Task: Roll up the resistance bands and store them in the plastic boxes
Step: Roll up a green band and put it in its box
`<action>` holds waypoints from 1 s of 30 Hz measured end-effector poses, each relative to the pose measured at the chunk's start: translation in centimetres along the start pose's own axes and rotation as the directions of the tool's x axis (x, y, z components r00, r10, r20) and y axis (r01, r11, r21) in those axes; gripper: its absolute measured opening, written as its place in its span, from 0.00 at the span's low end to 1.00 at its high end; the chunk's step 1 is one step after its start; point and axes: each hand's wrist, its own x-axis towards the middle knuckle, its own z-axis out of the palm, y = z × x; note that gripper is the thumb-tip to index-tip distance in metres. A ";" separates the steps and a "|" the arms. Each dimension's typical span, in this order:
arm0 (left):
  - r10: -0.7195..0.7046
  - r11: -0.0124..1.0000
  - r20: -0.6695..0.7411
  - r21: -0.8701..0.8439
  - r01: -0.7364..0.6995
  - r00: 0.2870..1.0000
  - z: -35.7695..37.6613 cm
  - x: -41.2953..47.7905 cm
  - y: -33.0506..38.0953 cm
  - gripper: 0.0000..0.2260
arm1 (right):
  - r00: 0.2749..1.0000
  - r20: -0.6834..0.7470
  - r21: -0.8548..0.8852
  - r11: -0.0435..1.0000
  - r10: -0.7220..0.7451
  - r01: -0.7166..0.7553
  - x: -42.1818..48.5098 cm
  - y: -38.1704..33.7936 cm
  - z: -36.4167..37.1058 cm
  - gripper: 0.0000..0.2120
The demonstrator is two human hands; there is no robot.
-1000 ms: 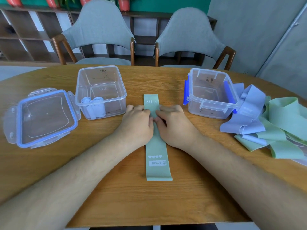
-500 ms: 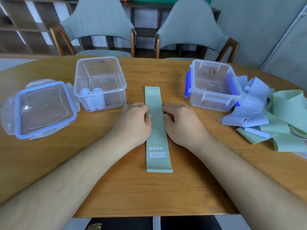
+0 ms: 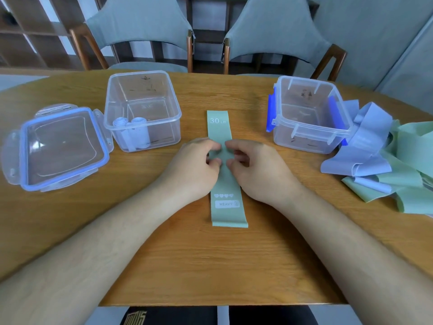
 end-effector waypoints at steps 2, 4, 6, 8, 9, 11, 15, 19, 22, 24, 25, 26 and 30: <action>-0.016 1.000 -0.009 0.005 0.016 1.000 -0.1 -0.2 -0.1 0.17 | 1.000 -0.003 0.016 1.000 0.016 -0.016 -0.2 -0.1 0.0 0.17; -0.032 0.997 -0.021 0.073 0.034 0.999 -0.1 -0.5 -0.2 0.18 | 0.999 -0.046 -0.004 1.000 0.027 -0.027 -0.3 -0.1 0.0 0.14; -0.032 0.996 -0.007 0.088 0.032 0.999 -0.1 -0.6 -0.2 0.18 | 0.998 -0.056 -0.014 0.999 0.031 -0.032 -0.4 -0.1 -0.1 0.13; -0.014 0.998 0.018 0.054 0.013 1.000 -0.2 -0.5 -0.2 0.18 | 1.000 -0.013 -0.002 1.000 0.005 -0.005 -0.4 -0.1 -0.1 0.15; -0.007 0.999 0.024 0.036 0.006 1.000 -0.2 -0.3 -0.2 0.18 | 1.000 0.005 0.009 1.000 -0.019 0.019 -0.4 0.0 -0.1 0.16; -0.007 1.000 0.032 0.008 0.007 0.999 -0.3 -0.2 -0.3 0.17 | 0.998 0.024 0.024 0.998 -0.059 0.058 -0.3 0.1 -0.1 0.15; 0.023 1.000 0.045 0.014 -0.023 0.999 -0.2 -0.3 -0.6 0.18 | 0.994 0.036 0.006 0.995 -0.102 0.102 -0.3 0.5 -0.1 0.16; 0.090 0.986 0.091 0.132 -0.101 0.992 -0.3 -0.7 -0.9 0.19 | 0.982 0.117 -0.130 0.978 -0.149 0.164 -0.7 0.7 -0.4 0.17; 0.158 0.957 0.129 0.225 -0.184 0.979 -1.0 -1.1 -1.5 0.20 | 0.970 0.152 -0.177 0.960 -0.190 0.216 -0.9 0.9 -0.6 0.16; 0.199 0.929 0.172 0.280 -0.241 0.965 -1.5 -1.5 -2.0 0.22 | 0.960 0.175 -0.202 0.947 -0.217 0.250 -0.9 1.2 -0.6 0.17; 0.218 0.913 0.203 0.303 -0.273 0.955 -1.6 -1.8 -2.2 0.23 | 0.955 0.190 -0.216 0.939 -0.229 0.269 -0.9 1.4 -0.6 0.17; 0.227 0.902 0.238 0.315 -0.296 0.944 -1.7 -2.0 -2.5 0.25 | 0.949 0.206 -0.227 0.931 -0.239 0.284 -1.0 1.4 -0.7 0.17; 0.267 0.907 0.226 0.271 -0.324 0.937 -2.0 -2.9 -3.2 0.26 | 0.931 0.278 -0.239 0.922 -0.237 0.306 -1.3 1.4 -1.2 0.20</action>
